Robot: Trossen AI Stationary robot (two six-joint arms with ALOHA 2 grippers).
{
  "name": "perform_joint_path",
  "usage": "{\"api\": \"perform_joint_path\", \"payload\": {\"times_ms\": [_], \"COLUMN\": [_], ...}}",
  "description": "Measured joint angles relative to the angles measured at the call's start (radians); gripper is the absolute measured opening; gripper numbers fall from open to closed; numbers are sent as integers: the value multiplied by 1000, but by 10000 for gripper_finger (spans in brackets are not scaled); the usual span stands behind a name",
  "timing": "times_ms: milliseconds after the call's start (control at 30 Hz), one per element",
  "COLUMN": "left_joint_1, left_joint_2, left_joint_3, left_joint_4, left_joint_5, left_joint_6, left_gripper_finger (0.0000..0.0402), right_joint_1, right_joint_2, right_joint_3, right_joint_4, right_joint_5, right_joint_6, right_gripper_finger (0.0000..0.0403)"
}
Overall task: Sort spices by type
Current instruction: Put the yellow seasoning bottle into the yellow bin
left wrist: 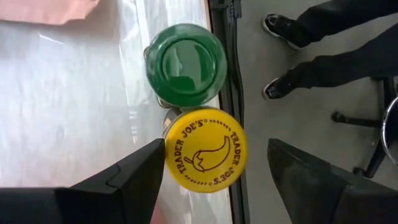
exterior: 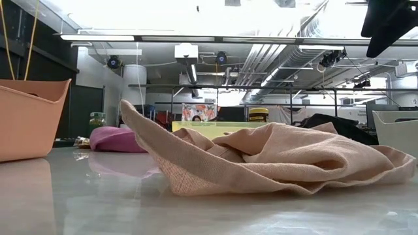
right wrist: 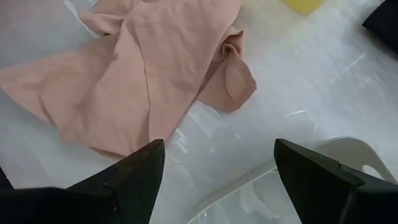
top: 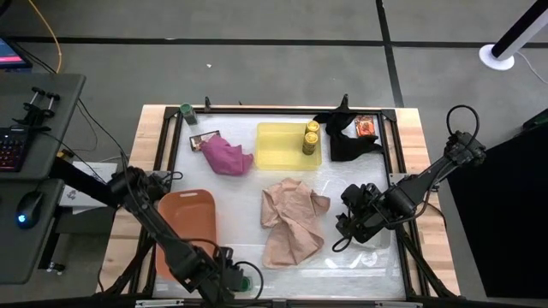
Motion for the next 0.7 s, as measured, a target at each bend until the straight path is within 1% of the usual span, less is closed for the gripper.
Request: {"api": "perform_joint_path", "payload": {"times_ms": [233, 500, 700], "left_joint_1": [-7, -5, -3], "left_joint_2": [16, 23, 25], "left_joint_3": [-1, -5, -5], "left_joint_4": [-24, -45, -44], "left_joint_5": [-8, -54, -82], "left_joint_6": [-1, -3, 30], "left_gripper_finger": [271, 271, 271], "right_joint_1": [0, 0, 0], "right_joint_2": [0, 0, 0], "right_joint_3": [0, 0, 0], "right_joint_4": [-3, -8, -8], "right_joint_5": [0, 0, 0], "right_joint_6": [0, 0, 0], "right_gripper_finger": [298, 298, 298]}}
